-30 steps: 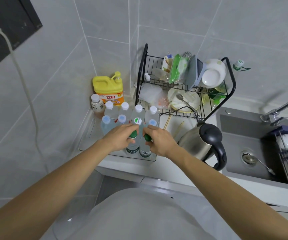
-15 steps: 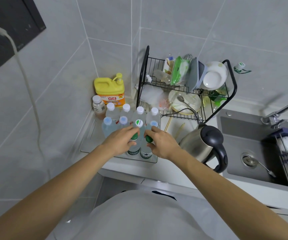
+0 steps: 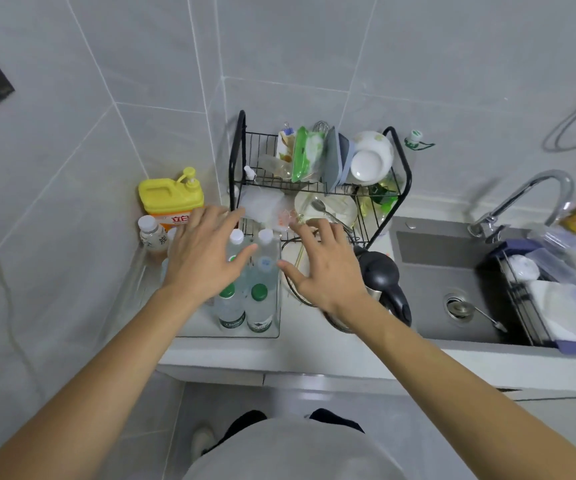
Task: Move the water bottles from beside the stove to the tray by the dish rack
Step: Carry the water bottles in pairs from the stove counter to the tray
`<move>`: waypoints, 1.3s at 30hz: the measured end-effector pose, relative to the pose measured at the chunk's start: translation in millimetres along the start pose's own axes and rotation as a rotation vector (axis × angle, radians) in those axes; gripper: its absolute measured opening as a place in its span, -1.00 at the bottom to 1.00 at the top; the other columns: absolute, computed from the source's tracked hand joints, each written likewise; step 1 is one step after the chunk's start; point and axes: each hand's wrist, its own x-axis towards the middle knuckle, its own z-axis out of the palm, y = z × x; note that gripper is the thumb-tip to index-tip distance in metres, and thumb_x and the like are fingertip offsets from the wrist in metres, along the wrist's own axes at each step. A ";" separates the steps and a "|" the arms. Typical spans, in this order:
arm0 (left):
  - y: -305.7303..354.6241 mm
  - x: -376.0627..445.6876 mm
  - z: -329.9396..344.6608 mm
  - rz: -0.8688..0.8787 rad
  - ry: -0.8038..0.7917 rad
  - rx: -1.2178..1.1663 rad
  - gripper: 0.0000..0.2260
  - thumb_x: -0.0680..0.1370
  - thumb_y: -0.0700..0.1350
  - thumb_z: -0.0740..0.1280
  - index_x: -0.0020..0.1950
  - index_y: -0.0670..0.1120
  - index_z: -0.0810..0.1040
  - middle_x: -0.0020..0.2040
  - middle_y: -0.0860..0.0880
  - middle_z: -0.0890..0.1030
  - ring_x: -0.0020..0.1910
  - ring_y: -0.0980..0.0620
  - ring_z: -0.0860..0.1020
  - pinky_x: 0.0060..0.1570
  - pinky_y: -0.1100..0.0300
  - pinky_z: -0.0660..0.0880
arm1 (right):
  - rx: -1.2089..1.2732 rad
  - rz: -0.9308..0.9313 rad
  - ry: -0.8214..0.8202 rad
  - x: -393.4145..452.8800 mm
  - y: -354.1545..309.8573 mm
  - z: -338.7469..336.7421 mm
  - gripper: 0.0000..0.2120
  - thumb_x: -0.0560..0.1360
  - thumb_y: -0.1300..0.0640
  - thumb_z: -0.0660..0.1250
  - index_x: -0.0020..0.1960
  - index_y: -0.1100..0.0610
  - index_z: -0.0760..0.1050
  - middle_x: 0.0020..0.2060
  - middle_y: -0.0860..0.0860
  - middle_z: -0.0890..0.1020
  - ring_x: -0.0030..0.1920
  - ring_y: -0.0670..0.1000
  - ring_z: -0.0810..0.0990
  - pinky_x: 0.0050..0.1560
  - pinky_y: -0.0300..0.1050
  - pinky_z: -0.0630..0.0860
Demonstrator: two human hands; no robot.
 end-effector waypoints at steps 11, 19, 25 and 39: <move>120.0 55.4 -4.1 0.422 -0.079 -0.125 -0.39 0.62 0.30 0.22 0.62 0.09 0.29 0.53 -0.01 0.39 0.53 -0.09 0.27 0.35 -0.18 0.41 | -0.083 0.505 0.153 -96.9 57.5 -80.0 -0.29 0.58 -0.42 0.10 0.63 -0.11 0.20 0.61 0.06 0.26 0.60 0.20 0.18 0.55 0.23 0.27; 274.6 29.4 11.9 0.861 -0.193 -0.255 -0.35 0.59 0.32 0.17 0.64 0.10 0.27 0.52 -0.04 0.42 0.54 -0.12 0.29 0.41 -0.18 0.39 | -0.154 0.973 0.270 -250.0 75.3 -131.1 -0.29 0.61 -0.43 0.06 0.66 -0.16 0.08 0.66 0.02 0.15 0.66 0.16 0.07 0.61 0.21 0.17; 410.1 -38.8 28.5 1.135 -0.259 -0.319 -0.38 0.63 0.30 0.20 0.65 0.11 0.24 0.56 -0.01 0.38 0.57 -0.08 0.26 0.42 -0.17 0.38 | -0.170 1.269 0.378 -388.0 84.8 -161.6 -0.27 0.60 -0.42 0.07 0.67 -0.14 0.09 0.66 0.03 0.15 0.66 0.15 0.07 0.61 0.19 0.16; 728.0 -289.7 30.6 1.553 -0.371 -0.467 -0.34 0.58 0.34 0.13 0.63 0.10 0.29 0.56 0.00 0.40 0.57 -0.12 0.29 0.46 -0.12 0.37 | -0.266 1.668 0.606 -710.7 137.3 -249.3 -0.26 0.59 -0.41 0.12 0.68 -0.15 0.07 0.67 -0.02 0.12 0.67 0.09 0.02 0.62 0.15 0.15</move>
